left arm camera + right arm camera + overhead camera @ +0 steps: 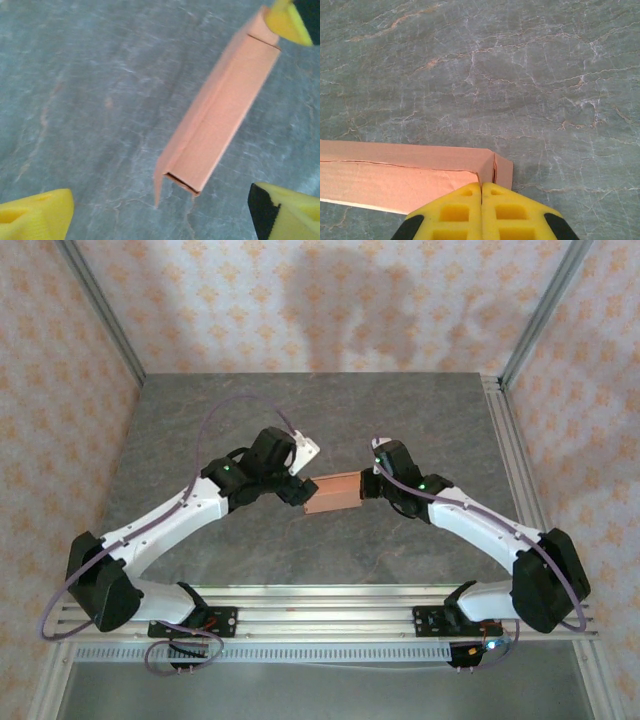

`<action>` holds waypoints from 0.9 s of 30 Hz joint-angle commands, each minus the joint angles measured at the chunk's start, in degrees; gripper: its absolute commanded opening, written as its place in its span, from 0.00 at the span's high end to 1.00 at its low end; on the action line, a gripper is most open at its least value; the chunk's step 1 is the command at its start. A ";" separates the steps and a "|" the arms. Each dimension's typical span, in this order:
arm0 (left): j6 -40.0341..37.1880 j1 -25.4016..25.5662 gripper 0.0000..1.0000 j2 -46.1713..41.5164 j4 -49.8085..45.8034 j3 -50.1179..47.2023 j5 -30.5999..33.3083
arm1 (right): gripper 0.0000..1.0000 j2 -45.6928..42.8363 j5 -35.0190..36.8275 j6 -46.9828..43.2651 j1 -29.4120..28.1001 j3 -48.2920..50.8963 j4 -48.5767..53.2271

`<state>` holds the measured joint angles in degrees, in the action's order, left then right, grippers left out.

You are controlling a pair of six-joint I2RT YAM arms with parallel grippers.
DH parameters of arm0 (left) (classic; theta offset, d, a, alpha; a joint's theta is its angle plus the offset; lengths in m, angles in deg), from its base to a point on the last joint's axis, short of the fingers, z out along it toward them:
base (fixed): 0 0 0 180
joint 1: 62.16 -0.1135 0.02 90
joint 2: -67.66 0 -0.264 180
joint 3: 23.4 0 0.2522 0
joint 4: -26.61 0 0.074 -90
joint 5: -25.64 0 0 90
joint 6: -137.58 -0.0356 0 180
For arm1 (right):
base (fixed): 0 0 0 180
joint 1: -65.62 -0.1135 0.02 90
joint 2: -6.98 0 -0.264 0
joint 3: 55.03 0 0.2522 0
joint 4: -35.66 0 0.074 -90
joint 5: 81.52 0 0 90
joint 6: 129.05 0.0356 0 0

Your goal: Fold the paper box

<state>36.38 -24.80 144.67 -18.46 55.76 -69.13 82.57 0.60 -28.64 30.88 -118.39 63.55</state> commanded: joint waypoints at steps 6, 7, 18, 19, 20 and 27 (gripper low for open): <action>9.00 -0.26 0.54 3.09 -5.46 1.86 3.02 | 1.00 1.83 0.32 0.54 -0.33 -2.16 2.93; 8.99 -0.25 0.54 3.99 -5.57 2.26 2.54 | 1.00 1.81 0.13 0.50 -0.33 -2.17 2.93; 8.65 -0.60 0.61 9.82 -5.73 5.15 2.04 | 1.00 2.04 -0.32 0.64 -0.33 -2.87 3.30; 8.65 -0.76 0.61 9.94 -5.84 5.17 2.12 | 1.00 2.10 -0.40 0.64 -0.33 -2.95 3.29; 8.67 -0.85 0.61 10.03 -5.79 5.17 2.43 | 1.00 2.16 -0.46 0.64 -0.33 -3.04 3.28; 9.10 -1.65 0.68 11.71 -6.48 5.76 3.98 | 1.00 2.47 -0.62 0.53 -0.33 -3.48 3.53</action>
<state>44.75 -25.96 155.28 -22.97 59.78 -66.82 84.41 0.34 -28.62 30.90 -120.38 64.73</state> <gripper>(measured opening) 0.319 0.047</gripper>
